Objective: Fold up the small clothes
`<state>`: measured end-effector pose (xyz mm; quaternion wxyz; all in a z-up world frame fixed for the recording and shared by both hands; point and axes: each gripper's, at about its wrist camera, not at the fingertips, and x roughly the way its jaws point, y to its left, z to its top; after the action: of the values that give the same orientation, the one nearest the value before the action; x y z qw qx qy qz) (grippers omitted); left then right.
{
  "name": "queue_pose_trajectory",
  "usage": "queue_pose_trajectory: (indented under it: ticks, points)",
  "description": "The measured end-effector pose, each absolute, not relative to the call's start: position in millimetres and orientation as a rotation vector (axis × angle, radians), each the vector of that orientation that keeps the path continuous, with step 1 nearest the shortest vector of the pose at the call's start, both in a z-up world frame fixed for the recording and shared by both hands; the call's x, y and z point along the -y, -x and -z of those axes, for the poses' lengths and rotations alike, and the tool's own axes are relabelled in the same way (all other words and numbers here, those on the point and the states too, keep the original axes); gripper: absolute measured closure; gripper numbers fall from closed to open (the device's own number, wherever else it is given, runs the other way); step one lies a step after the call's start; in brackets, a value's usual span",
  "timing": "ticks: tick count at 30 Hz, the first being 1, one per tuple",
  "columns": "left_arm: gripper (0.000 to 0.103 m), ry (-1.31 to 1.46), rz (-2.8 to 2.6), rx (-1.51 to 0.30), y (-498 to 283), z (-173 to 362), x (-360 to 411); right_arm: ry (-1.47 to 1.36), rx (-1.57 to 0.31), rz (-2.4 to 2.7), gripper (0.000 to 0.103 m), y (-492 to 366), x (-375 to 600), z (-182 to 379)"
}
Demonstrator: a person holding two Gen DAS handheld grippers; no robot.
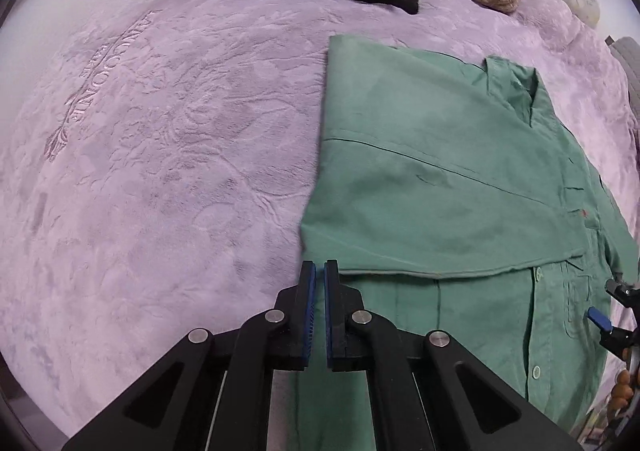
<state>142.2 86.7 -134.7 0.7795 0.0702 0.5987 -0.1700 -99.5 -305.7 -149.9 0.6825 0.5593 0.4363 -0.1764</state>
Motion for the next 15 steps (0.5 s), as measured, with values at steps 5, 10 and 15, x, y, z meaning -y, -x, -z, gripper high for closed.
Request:
queue_pose_trajectory:
  ticks: [5,10,15]
  points:
    - [0.099,-0.259,0.382,-1.298,-108,130,-32,-1.268,-0.930,0.422,0.025,133,328,136]
    - [0.002,-0.326,0.419,-1.256,-74,124,18,-1.283,-0.878,0.454,0.023,166,362,127]
    - [0.001,-0.399,0.498,-1.252,-49,124,75,-1.311,-0.842,0.510,0.023,197,405,131]
